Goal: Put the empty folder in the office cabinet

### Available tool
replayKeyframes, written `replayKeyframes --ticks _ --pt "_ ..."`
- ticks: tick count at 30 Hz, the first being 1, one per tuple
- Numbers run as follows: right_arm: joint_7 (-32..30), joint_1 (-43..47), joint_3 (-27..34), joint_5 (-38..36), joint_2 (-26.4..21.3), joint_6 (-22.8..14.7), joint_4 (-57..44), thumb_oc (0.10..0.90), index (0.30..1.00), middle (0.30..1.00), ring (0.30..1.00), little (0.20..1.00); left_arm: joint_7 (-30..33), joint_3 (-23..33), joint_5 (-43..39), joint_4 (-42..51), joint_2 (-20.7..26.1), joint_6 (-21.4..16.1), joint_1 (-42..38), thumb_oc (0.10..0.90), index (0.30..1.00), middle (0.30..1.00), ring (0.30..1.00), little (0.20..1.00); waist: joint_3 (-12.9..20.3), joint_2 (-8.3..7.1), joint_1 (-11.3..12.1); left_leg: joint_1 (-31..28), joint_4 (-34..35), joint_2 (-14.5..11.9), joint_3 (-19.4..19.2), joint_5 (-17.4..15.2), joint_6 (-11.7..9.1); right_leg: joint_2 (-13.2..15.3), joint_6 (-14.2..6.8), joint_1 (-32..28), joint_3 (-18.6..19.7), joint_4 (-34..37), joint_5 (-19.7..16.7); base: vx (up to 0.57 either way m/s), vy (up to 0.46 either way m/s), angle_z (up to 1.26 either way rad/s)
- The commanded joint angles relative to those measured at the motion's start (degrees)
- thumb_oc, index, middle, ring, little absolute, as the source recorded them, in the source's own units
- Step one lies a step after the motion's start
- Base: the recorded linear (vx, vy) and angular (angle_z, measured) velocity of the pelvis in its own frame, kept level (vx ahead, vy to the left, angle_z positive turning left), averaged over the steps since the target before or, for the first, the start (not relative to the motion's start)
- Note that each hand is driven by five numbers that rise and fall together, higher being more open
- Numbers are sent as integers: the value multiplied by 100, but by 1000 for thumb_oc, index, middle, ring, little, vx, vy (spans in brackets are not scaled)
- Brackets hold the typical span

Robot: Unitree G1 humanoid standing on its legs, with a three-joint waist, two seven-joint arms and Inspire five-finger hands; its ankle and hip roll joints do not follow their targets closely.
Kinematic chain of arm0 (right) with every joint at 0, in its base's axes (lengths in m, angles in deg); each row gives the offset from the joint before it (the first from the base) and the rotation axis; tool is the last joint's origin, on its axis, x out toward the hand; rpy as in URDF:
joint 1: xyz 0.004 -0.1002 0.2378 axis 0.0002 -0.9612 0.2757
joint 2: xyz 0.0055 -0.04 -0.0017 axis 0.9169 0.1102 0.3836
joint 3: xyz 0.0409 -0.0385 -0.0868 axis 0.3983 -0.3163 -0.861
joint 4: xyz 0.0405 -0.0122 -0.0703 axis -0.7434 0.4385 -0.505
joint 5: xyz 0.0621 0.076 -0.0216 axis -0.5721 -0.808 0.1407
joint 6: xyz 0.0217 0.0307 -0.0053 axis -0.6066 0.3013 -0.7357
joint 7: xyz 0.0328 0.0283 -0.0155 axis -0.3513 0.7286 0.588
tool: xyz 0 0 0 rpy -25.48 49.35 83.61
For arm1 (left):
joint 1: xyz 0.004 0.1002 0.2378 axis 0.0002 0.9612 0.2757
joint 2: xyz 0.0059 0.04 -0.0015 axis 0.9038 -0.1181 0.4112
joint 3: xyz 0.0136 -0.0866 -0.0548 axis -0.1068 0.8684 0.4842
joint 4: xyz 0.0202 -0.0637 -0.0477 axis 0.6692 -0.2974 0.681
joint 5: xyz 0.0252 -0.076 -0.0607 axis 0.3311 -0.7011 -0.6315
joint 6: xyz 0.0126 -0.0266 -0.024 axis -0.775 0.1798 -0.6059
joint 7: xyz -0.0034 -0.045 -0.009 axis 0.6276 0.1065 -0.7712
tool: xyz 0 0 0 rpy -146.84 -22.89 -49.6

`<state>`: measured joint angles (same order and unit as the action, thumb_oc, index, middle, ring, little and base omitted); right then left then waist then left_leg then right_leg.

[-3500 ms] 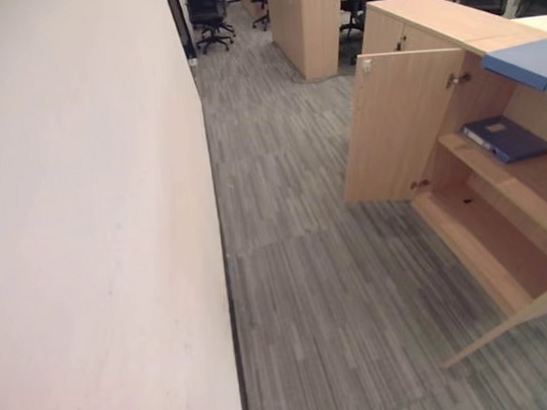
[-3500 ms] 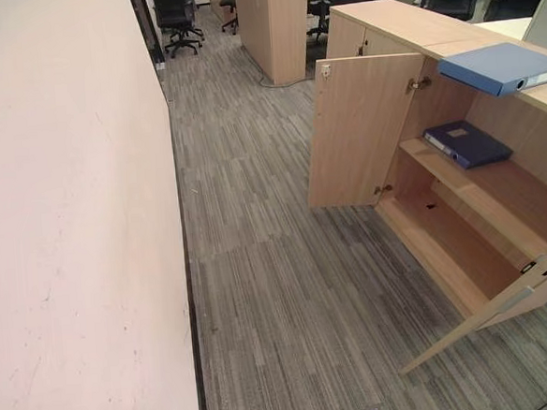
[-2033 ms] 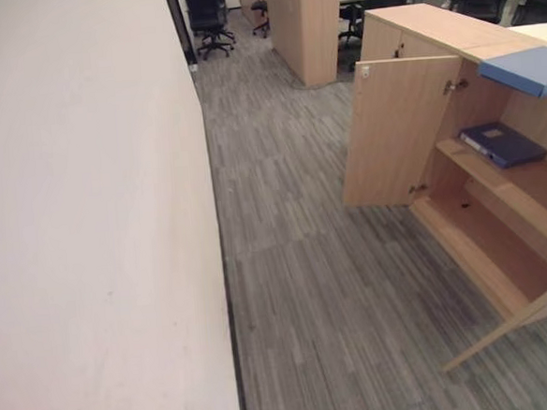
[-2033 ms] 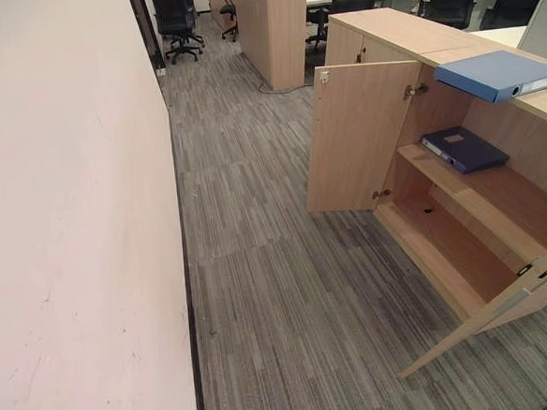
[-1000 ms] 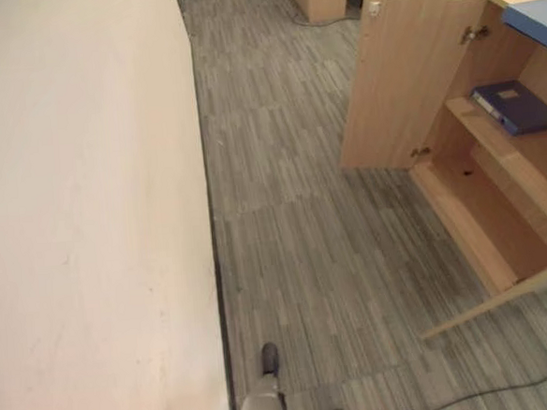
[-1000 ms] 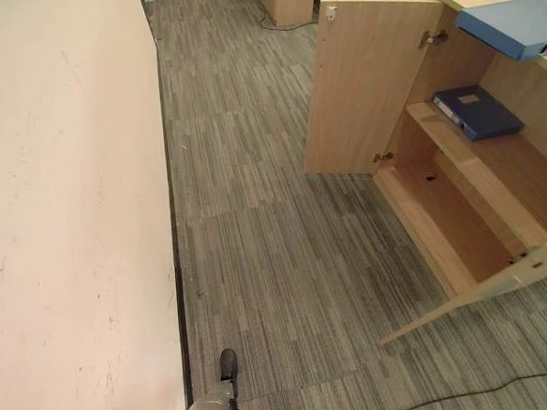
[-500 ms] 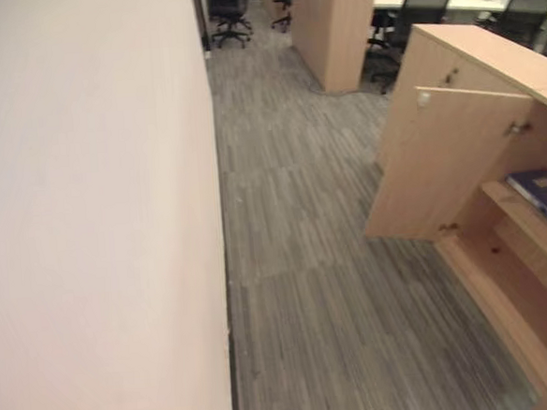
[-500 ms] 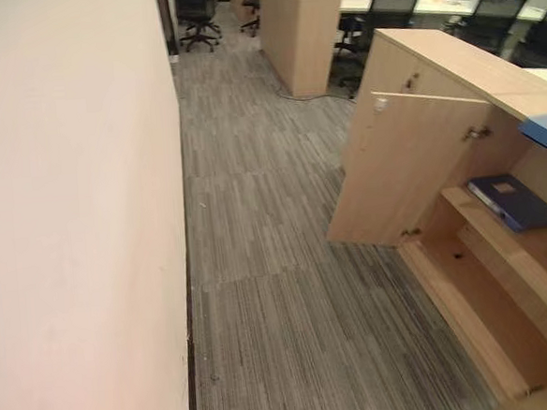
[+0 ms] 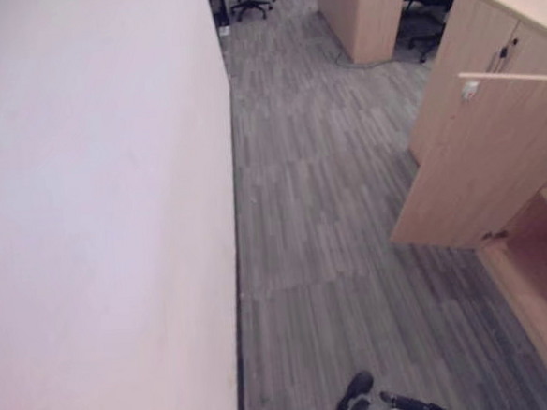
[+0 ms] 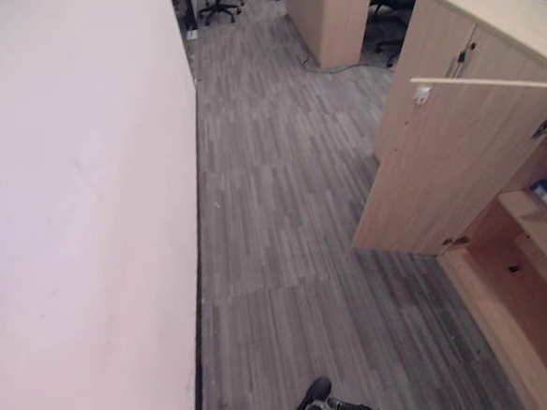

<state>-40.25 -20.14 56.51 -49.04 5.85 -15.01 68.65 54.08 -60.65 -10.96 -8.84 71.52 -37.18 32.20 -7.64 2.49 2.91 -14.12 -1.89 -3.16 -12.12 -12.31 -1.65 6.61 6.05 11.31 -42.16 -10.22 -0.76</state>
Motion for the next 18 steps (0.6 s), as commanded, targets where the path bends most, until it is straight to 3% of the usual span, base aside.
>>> replayKeyframes --ticks 1,2,4,6,7,8,10,11,12,15,16,17,18 --pt "-133 26 32 -175 -62 -139 18 800 900 900 900 900 207 -159 59 34 149 -91 -238 800 900 900 900 900 -185 -153 -112 -1 300 -590 -8 803 -484 553 -1369 -229 421 -84 -236 212 -122 3" --pt "-133 28 33 -175 -63 -139 19 800 900 900 900 900 209 -160 57 35 148 -90 -239 800 900 900 900 900 -183 -153 -115 5 294 -595 -4 800 -491 558 -1365 -220 418 -107 -216 325 -199 19" --pt "-171 -30 60 -216 -59 -138 71 800 900 900 900 900 306 -160 2 97 210 -107 -299 800 900 900 900 900 -169 -171 -158 24 29 -847 -52 1018 -572 444 -1244 -235 416 -251 33 233 -196 4" --pt "-186 -58 28 -221 -63 -157 115 800 900 900 900 900 365 -127 -50 170 238 -140 -291 800 900 900 900 900 -141 -211 -142 112 -574 -1033 -94 1225 -587 205 -1096 -429 430 -156 209 253 -235 -26" --pt "-181 -59 10 -218 -67 -151 129 800 900 900 900 900 375 -126 -60 179 232 -133 -279 800 900 900 900 900 -138 -229 -126 150 -786 -1061 -108 1313 -540 131 -1051 -530 451 -104 255 283 -233 -24" --pt "-188 -61 13 -224 -94 -151 147 800 900 900 900 900 398 -139 -53 179 228 -139 -261 800 900 900 900 900 -166 -269 -83 316 -1277 -1163 -111 1678 -445 -24 -935 -755 526 37 333 185 -147 -25" --pt "-208 -58 31 -241 -116 -158 144 800 900 900 900 900 403 -151 -43 179 223 -138 -251 800 900 900 900 900 -193 -306 -67 447 -1432 -1192 -124 1699 -363 -53 -891 -841 592 111 387 155 -63 -61" --pt "-220 -62 64 -246 -162 -162 137 800 900 900 900 900 411 -154 -36 153 205 -141 -227 800 900 900 900 900 -206 -380 -33 761 -1387 -1166 -147 1470 -264 11 -885 -1003 687 249 443 150 -7 -60" --pt "-220 -63 65 -245 -162 -162 136 800 900 900 900 900 411 -154 -36 152 205 -142 -227 800 900 900 900 900 -202 -383 -31 771 -1401 -1162 -148 1459 -257 15 -887 -998 690 250 442 148 37 -41" --pt "-218 -68 57 -201 -228 -159 107 800 900 900 900 900 448 -185 -31 108 157 -160 -193 800 900 900 900 900 -233 -394 63 1530 -977 -969 -23 1257 -352 163 -892 -1229 927 472 492 98 105 -23" --pt "-203 -71 38 -197 -235 -159 83 800 900 900 900 900 456 -197 -62 112 141 -176 -166 800 900 900 900 900 -264 -355 130 1804 -622 -831 135 1431 -436 151 -877 -1321 1048 539 506 181 197 -23" --pt "-193 -61 4 -209 -231 -191 35 800 900 900 900 900 479 -227 -99 133 130 -207 -183 800 900 900 900 900 -344 -279 246 2122 56 -633 564 1943 -550 56 -857 -1505 1318 582 524 153 154 -41" --pt "-193 -61 6 -209 -232 -191 34 800 900 900 900 900 480 -230 -101 131 129 -208 -185 800 900 900 900 900 -353 -280 252 2086 106 -631 556 1973 -556 55 -854 -1515 1323 584 527 180 149 -66"
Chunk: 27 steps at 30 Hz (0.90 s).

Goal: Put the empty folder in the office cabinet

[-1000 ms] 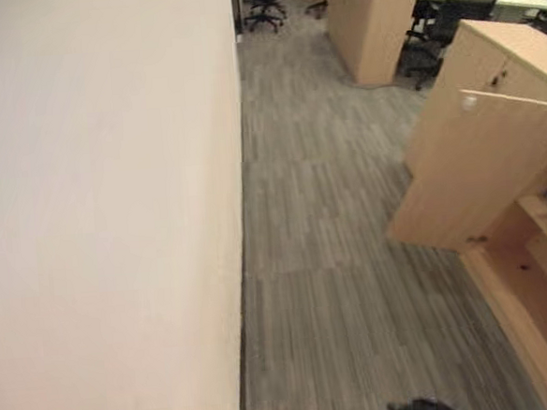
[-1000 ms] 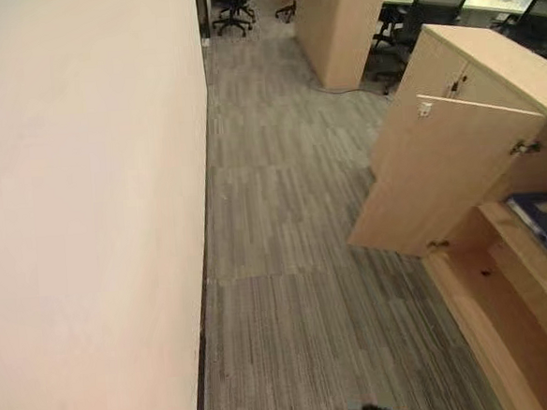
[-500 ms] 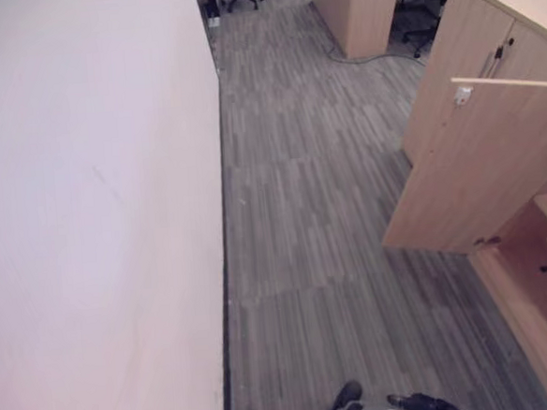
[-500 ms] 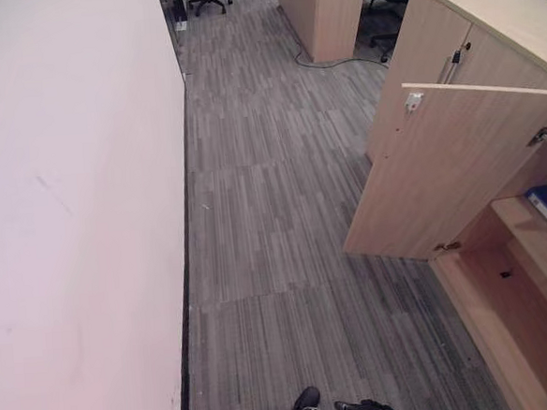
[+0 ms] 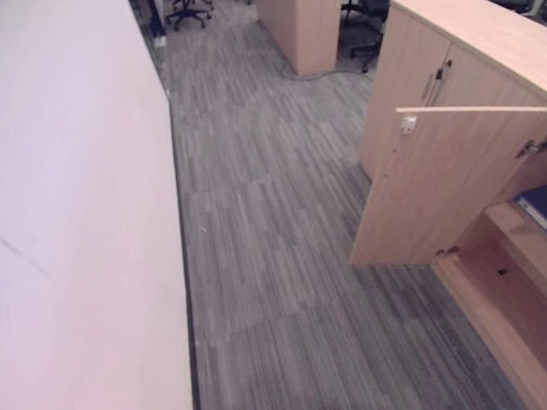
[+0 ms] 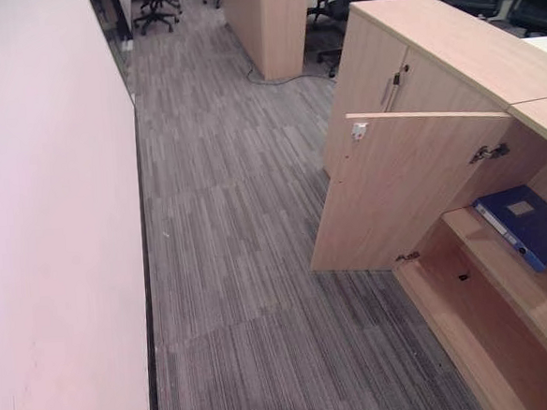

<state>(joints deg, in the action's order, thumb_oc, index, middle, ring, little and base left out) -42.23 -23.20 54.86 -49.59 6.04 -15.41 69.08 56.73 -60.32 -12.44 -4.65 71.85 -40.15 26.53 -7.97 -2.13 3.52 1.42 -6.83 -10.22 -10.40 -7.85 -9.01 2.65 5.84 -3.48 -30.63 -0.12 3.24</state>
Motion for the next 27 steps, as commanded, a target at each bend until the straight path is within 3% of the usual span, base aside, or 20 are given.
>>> replayKeyframes --ticks 1,2,3,4,5,7,8,10,14,15,16,17,18,20,21,22,23,24,25,27 --pt "-7 267 178 -213 -240 -190 -32 800 900 900 900 900 228 -304 -7 -255 70 55 366 800 900 900 900 900 -358 209 256 748 858 203 696 1679 134 398 -831 -144 323 -375 159 164 186 -97" --pt "-6 298 207 -287 -222 -227 -52 800 900 900 900 900 238 -372 -123 -220 34 7 307 800 900 900 900 900 -387 296 349 1011 1183 497 1444 1867 87 294 -788 -247 654 -385 156 164 189 -102" --pt "-6 298 207 -286 -223 -227 -52 800 900 900 900 900 238 -373 -124 -220 34 7 307 800 900 900 900 900 -385 297 349 1013 1183 497 1446 1867 87 294 -788 -244 653 -386 157 249 298 -138" --pt "70 298 184 -247 -219 -238 -14 800 900 900 900 900 186 -376 -212 -239 -24 -35 305 800 900 900 900 900 -339 432 396 948 1183 681 2025 1857 66 220 -843 -279 1089 -469 220 151 164 -127" --pt "71 299 186 -247 -222 -238 -13 800 900 900 900 900 186 -377 -213 -239 -27 -36 303 800 900 900 900 900 -331 441 390 963 1183 679 2035 1866 68 214 -843 -271 1081 -461 208 217 244 -160" --pt "144 278 183 -135 -226 -205 56 800 900 900 900 900 153 -360 -175 -301 -78 -50 392 800 900 900 900 900 -210 487 428 792 1183 677 2297 1884 64 214 -931 -331 1424 -429 249 214 283 -150" --pt "192 230 249 -99 -223 -169 162 800 900 900 900 900 119 -387 -103 -321 -87 -71 439 800 900 900 900 900 -115 457 373 586 1181 707 2225 1793 135 346 -1027 -356 1653 -376 204 221 309 -135" --pt "214 203 282 -91 -215 -155 212 800 900 900 900 900 95 -397 -56 -331 -68 -79 452 800 900 900 900 900 -69 420 361 511 1180 721 2114 1735 187 414 -1073 -354 1720 -347 172 170 258 -106" --pt "312 135 382 35 -163 -65 364 800 900 900 900 900 34 -346 99 -389 35 -50 532 800 900 900 900 900 24 312 346 250 1019 944 1574 1325 587 870 -1333 -241 1987 -539 -20 173 345 -66" --pt "329 124 423 32 -153 -62 385 800 900 900 900 900 22 -328 188 -435 50 -44 545 800 900 900 900 900 46 313 346 147 995 1017 1420 1212 688 1014 -1378 -189 1950 -711 -109 201 433 -75" --pt "344 162 461 20 -147 -48 343 800 900 900 900 900 7 -284 255 -477 99 -1 554 800 900 900 900 900 2 322 353 -50 960 1155 1161 1036 906 1389 -1356 77 1797 -1430 -584 156 353 -81" --pt "344 163 461 20 -146 -47 342 800 900 900 900 900 6 -283 256 -478 99 -1 552 800 900 900 900 900 -3 314 365 -52 957 1166 1146 1034 914 1403 -1364 94 1818 -1456 -574 136 343 -82" --pt "347 180 451 1 -139 -56 296 800 900 900 900 900 -15 -280 297 -495 127 22 567 800 900 900 900 900 -29 355 371 -177 980 1198 1012 971 980 1590 -1274 173 1549 -1786 -758 78 239 -49" --pt "326 208 405 -50 -104 -81 216 800 900 900 900 900 -38 -268 436 -526 192 86 612 800 900 900 900 900 -79 406 429 -527 1065 1231 676 745 1030 1992 -1225 179 766 -2454 -582 201 334 -71" --pt "364 234 306 -36 -51 -99 87 800 900 900 900 900 -47 -172 444 -545 217 115 689 800 900 900 900 900 -43 365 520 -653 1123 1257 373 661 1062 2155 -1313 92 -38 -2545 -638 191 220 -105" --pt "361 231 303 -36 -47 -98 82 800 900 900 900 900 -48 -169 445 -544 220 115 693 800 900 900 900 900 -45 364 513 -661 1127 1255 378 662 1062 2150 -1316 76 -47 -2532 -643 131 157 -97" --pt "393 277 209 -36 6 -98 -25 800 900 900 900 900 -51 -113 404 -558 222 130 732 800 900 900 900 900 -51 338 547 -720 1169 1228 217 644 1061 2026 -1343 184 -349 -2467 -606 53 -27 -89" --pt "427 361 98 -28 39 -109 -140 800 900 900 900 900 -52 -29 355 -556 211 124 780 800 900 900 900 900 -82 343 568 -745 1167 1138 29 644 1000 1715 -1436 431 -519 -1927 -640 51 -32 -77" --pt "425 363 93 -29 41 -108 -141 800 900 900 900 900 -52 -24 355 -556 210 124 781 800 900 900 900 900 -76 354 578 -741 1167 1115 15 643 991 1677 -1424 424 -517 -1878 -662 37 -79 -89" --pt "436 463 25 -66 49 -101 -190 800 900 900 900 900 -36 30 321 -538 174 118 795 800 900 900 900 900 -184 362 523 -890 1183 1070 -149 576 947 1332 -1549 842 -574 -1144 -1010 84 -57 -91"
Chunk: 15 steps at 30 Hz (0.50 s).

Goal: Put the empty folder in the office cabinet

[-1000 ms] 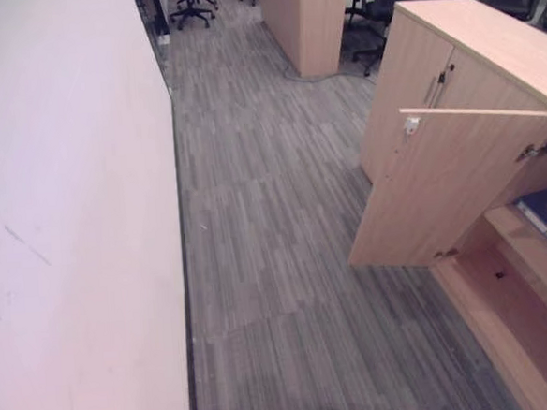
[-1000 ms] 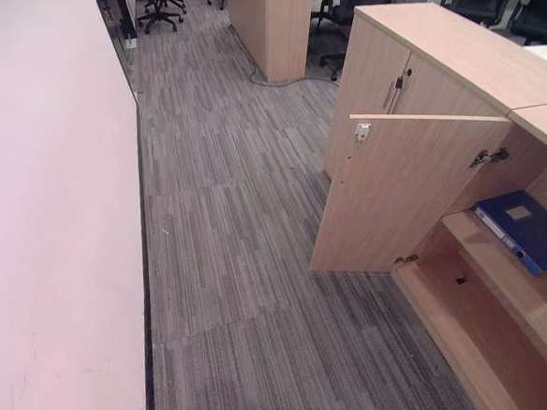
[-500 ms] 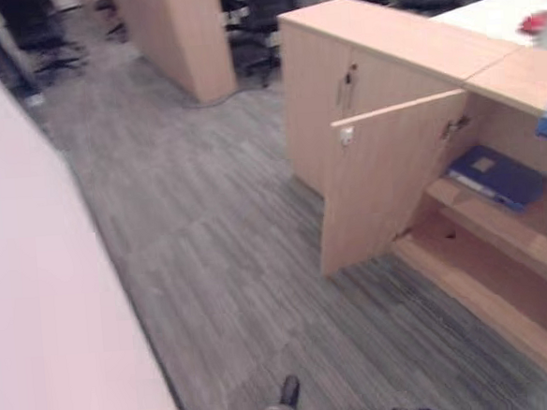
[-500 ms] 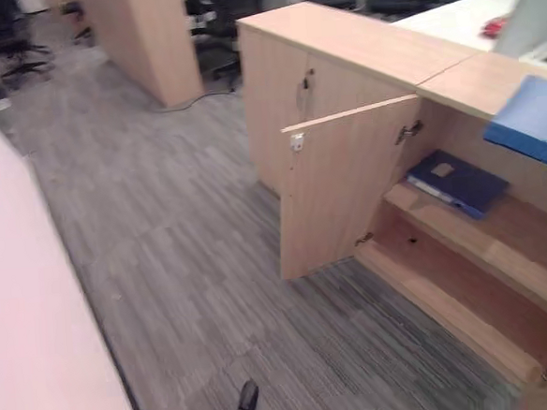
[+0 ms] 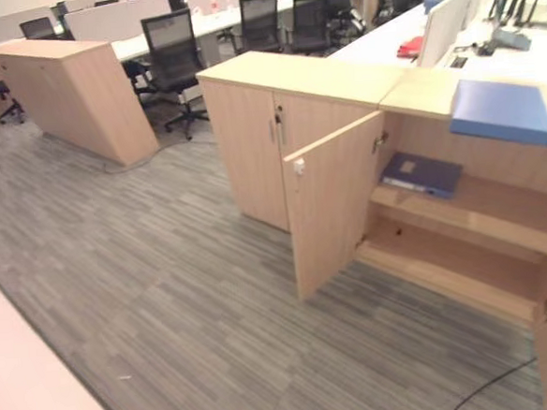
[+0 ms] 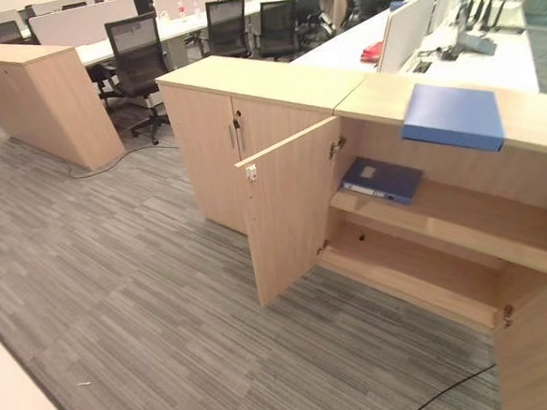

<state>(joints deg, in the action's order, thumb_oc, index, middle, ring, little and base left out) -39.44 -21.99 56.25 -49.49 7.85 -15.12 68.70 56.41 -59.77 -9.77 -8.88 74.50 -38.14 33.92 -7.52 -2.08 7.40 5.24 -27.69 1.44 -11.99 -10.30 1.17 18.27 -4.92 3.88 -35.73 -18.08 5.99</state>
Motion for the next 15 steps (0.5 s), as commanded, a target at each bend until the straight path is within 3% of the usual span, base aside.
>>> replayKeyframes --ticks 1,3,6,7,8,11,13,14,15 --pt "162 369 -119 -105 -132 -128 -166 800 900 900 900 900 0 2 44 -99 -95 -93 51 800 900 900 900 900 -278 325 107 -1334 3269 -82 -24 797 -101 -352 -561 198 -112 1089 -1498 152 -85 -124" --pt "98 355 -49 -179 -119 -124 -106 800 900 900 900 900 33 63 74 -92 -56 -118 -6 800 900 900 900 900 -354 131 -2 -1488 3269 -19 -30 709 -217 -597 -788 392 -216 2152 -1998 275 -164 -87" --pt "70 312 -6 -175 -108 -122 -58 800 900 900 900 900 43 67 116 -90 -43 -135 -61 800 900 900 900 900 -340 57 -36 -1521 3269 -55 -21 637 -289 -565 -823 465 -184 2308 -2042 241 -131 37" --pt "46 286 11 -177 -106 -117 -24 800 900 900 900 900 58 53 164 -93 -26 -144 -106 800 900 900 900 900 -295 31 -41 -1532 3269 -63 4 566 -305 -540 -780 463 -174 2308 -1855 356 -125 58" --pt "25 245 19 -179 -98 -130 19 800 900 900 900 900 55 52 176 -118 -50 -144 -99 800 900 900 900 900 -240 0 -56 -1561 3269 -65 8 477 -330 -524 -730 378 -210 2308 -1902 384 -123 40" --pt "-19 189 89 -214 -142 -174 72 800 900 900 900 900 97 -12 90 -125 -102 -150 -184 800 900 900 900 900 -130 7 -174 -1705 3269 -356 34 346 -497 -618 -591 293 -292 2274 -1877 432 -176 8" --pt "-61 184 84 -176 -192 -181 129 800 900 900 900 900 144 -62 28 -89 -104 -156 -262 800 900 900 900 900 -91 92 -249 -1796 3269 -656 65 342 -620 -688 -482 344 -338 2008 -1646 465 -246 33" --pt "-117 187 53 -152 -243 -187 181 800 900 900 900 900 184 -173 25 18 -109 -181 -366 800 900 900 900 900 -97 162 -320 -1828 3171 -927 64 473 -739 -731 -334 359 -335 1708 -1371 372 -205 31" --pt "-118 190 54 -153 -246 -186 182 800 900 900 900 900 186 -174 24 20 -113 -180 -367 800 900 900 900 900 -96 167 -323 -1824 3167 -936 68 472 -748 -732 -328 366 -340 1687 -1350 343 -200 34"
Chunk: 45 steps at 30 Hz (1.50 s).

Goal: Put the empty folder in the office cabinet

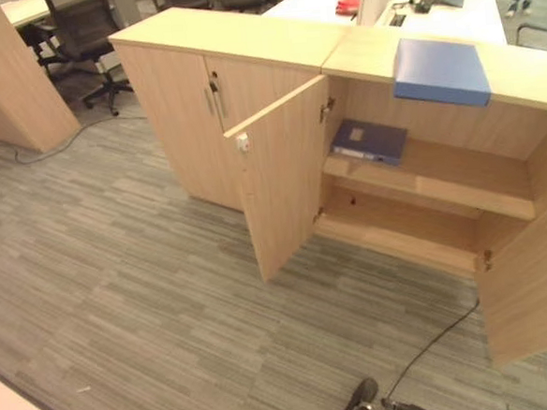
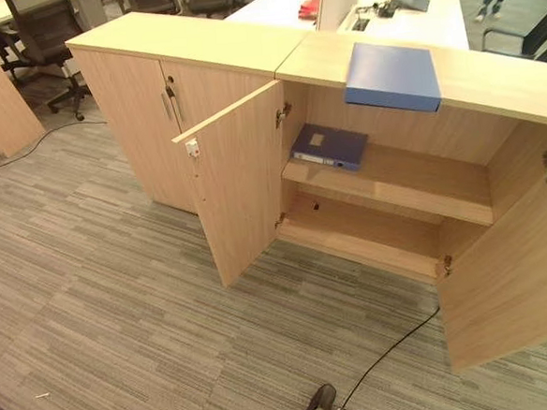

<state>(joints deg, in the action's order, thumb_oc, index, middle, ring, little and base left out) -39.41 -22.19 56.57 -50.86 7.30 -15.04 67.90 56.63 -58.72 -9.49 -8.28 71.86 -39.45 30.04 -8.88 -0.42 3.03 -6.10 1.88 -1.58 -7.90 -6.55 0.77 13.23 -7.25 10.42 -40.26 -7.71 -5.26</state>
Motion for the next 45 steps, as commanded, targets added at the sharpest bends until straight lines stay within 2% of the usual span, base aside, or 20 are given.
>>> replayKeyframes --ticks 1,4,5,6,7,10,12,14,15,16,18,19,21,24,25,26,33,41,44,45 --pt "-131 211 -1 -32 -204 -217 253 800 900 900 900 900 172 -326 -40 12 156 -63 -18 800 900 900 900 900 30 19 91 -671 88 -751 -337 245 -760 -298 -20 -285 148 571 -106 219 -172 29" --pt "-156 232 -129 -39 -246 -240 207 800 900 900 900 900 233 -376 -258 278 193 -115 -105 800 900 900 900 900 7 -19 78 -427 -985 -1321 -408 1014 -978 -702 337 -560 200 520 410 346 -323 22" --pt "-156 233 -130 -40 -244 -241 208 800 900 900 900 900 234 -375 -259 281 195 -113 -103 800 900 900 900 900 7 -17 77 -409 -1020 -1340 -397 1002 -995 -723 354 -565 195 533 419 327 -399 0" --pt "-197 246 -118 -81 -269 -258 195 800 900 900 900 900 257 -381 -299 382 210 -108 -110 800 900 900 900 900 -81 -101 136 -192 -1800 -1564 -429 1503 -905 -937 539 -827 274 629 572 243 -305 -22" --pt "-221 271 -118 -99 -288 -260 194 800 900 900 900 900 261 -392 -319 420 214 -103 -115 800 900 900 900 900 -169 -169 188 27 -2305 -1610 -417 1635 -816 -1016 622 -933 345 670 642 309 -366 -46" --pt "-233 336 -141 -100 -359 -231 162 800 900 900 900 900 276 -406 -324 445 196 -129 -81 800 900 900 900 900 -266 -296 309 575 -2711 -1538 -547 1140 -615 -1044 684 -1190 565 821 793 184 -116 -57" --pt "-213 325 -152 -76 -385 -230 135 800 900 900 900 900 276 -420 -295 452 175 -147 -42 800 900 900 900 900 -268 -327 365 969 -2396 -1337 -540 775 -587 -979 628 -1308 730 900 811 138 34 -65" --pt "-206 299 -166 -46 -397 -234 136 800 900 900 900 900 280 -431 -270 447 171 -164 -25 800 900 900 900 900 -259 -324 401 1075 -2078 -1196 -514 677 -594 -918 585 -1349 813 924 800 146 100 -43" --pt "-193 263 -168 11 -414 -253 142 800 900 900 900 900 284 -483 -224 492 174 -192 1 800 900 900 900 900 -265 -267 492 1414 -1268 -814 -320 796 -682 -918 552 -1496 941 1007 822 182 119 -42" --pt "-193 259 -166 13 -416 -253 142 800 900 900 900 900 285 -487 -224 493 172 -191 4 800 900 900 900 900 -261 -276 492 1385 -1206 -796 -327 829 -680 -908 549 -1497 941 1011 820 202 123 -31" --pt "-181 217 -185 80 -411 -303 129 800 900 900 900 900 308 -596 -107 615 195 -270 -32 800 900 900 900 900 -266 -92 637 1753 176 -290 148 1598 -771 -1089 564 -1754 1201 986 967 303 129 -26" --pt "-205 204 -183 93 -406 -332 129 800 900 900 900 900 318 -666 -1 631 197 -288 -66 800 900 900 900 900 -277 -54 661 1948 312 -187 217 1645 -821 -1143 585 -1850 1292 970 1039 355 132 -40" --pt "-219 192 -162 131 -400 -333 134 800 900 900 900 900 343 -783 84 759 183 -315 -94 800 900 900 900 900 -274 -4 688 2204 312 -49 302 1702 -887 -1218 610 -1969 1508 939 1104 216 81 -67" --pt "-214 167 -134 192 -380 -330 188 800 900 900 900 900 359 -815 163 835 138 -328 -97 800 900 900 900 900 -189 20 696 2059 312 -55 339 1649 -831 -1265 525 -2111 1731 947 1180 259 134 -67" --pt "-221 99 -96 253 -329 -306 322 800 900 900 900 900 385 -908 222 1017 118 -353 -84 800 900 900 900 900 -83 69 641 1939 312 -109 420 1922 -780 -1267 525 -2216 1826 944 1190 282 177 -70" --pt "-221 98 -96 253 -329 -306 322 800 900 900 900 900 385 -909 222 1017 118 -353 -83 800 900 900 900 900 -82 70 642 1940 312 -110 420 1922 -780 -1268 525 -2215 1827 945 1189 277 186 -59" --pt "-155 -46 -45 394 -148 -225 426 800 900 900 900 900 322 -1105 203 1477 109 -391 -142 800 900 900 900 900 140 -99 474 1421 312 -15 -98 1542 -378 -741 189 -2362 2015 888 1152 265 210 -40" --pt "-45 105 -124 468 -64 -203 251 800 900 900 900 900 194 -1293 353 1566 97 -387 -113 800 900 900 900 900 213 -78 380 879 312 382 -420 892 -31 -68 -196 -2002 2124 105 701 151 230 -30" --pt "-28 138 -135 500 -59 -197 169 800 900 900 900 900 100 -1397 371 1776 113 -360 -36 800 900 900 900 900 129 19 355 666 312 461 -547 703 100 306 -216 -1729 1892 -682 336 46 195 -10" --pt "-18 164 -155 492 -14 -207 58 800 900 900 900 900 39 -1458 370 1948 159 -335 -1 800 900 900 900 900 76 103 401 584 312 372 -756 610 92 596 -193 -1606 1363 -947 212 20 176 -23"
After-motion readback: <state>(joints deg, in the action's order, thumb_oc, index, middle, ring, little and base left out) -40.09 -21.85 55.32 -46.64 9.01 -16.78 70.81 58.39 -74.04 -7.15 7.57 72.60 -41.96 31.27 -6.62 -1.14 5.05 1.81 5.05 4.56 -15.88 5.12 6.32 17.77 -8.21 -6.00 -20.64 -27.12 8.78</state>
